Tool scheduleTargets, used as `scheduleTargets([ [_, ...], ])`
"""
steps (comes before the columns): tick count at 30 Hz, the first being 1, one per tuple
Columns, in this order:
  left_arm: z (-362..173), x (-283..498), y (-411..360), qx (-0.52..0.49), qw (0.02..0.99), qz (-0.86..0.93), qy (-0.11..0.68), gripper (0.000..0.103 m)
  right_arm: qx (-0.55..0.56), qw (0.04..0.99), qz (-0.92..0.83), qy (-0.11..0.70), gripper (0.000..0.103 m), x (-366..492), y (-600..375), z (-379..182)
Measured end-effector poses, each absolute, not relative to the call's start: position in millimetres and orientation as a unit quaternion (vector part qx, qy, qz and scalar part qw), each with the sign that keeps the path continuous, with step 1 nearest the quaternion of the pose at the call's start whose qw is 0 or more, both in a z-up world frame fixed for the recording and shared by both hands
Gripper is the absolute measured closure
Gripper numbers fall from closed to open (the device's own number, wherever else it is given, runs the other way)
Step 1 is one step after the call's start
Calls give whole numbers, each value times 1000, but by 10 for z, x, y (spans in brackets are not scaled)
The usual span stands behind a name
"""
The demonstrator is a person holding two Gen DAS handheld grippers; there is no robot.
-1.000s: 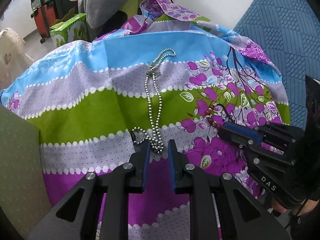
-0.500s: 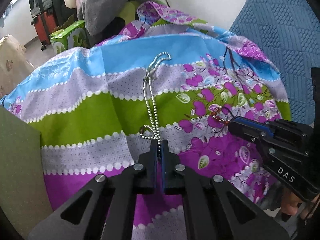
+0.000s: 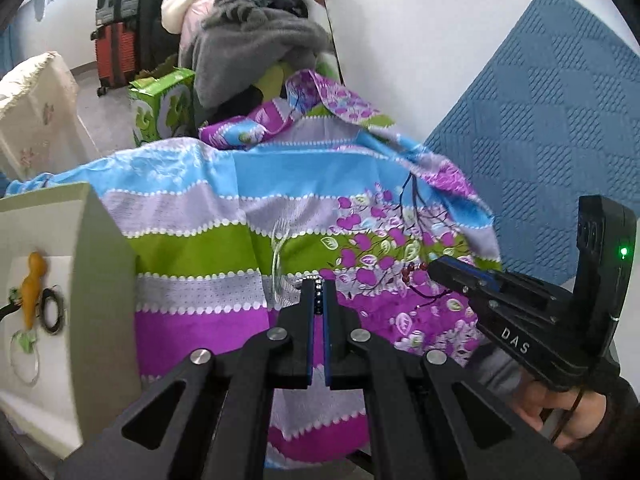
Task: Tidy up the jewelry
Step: 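Grasp the red-bead necklace with right tool while left tool grasps the silver ball chain, then carry the red-bead necklace into the box and open right tool while left tool releases the chain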
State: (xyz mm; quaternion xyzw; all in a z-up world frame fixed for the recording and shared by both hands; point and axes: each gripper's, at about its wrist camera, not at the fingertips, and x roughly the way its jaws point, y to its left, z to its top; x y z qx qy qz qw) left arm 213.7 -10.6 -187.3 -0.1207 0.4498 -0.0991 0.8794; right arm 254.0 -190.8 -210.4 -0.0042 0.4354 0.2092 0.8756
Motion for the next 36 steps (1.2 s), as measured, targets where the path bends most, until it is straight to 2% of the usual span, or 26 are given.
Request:
scheduleTargets([
  [10, -1237, 1920, 179, -157, 885, -76, 431, 100, -15, 891, 219, 397, 98, 2402, -1695, -1362],
  [24, -348, 1701, 643, -149, 912, -44, 380, 100, -26, 898, 274, 343, 98, 2238, -995, -436],
  [31, -30, 1567, 1090, -154, 922, -9, 355, 100, -35, 892, 316, 322, 98, 2204, -489, -152],
  [36, 5, 1458, 1425, -162, 924, 20, 345, 100, -44, 879, 349, 321, 98, 2179, -50, -128],
])
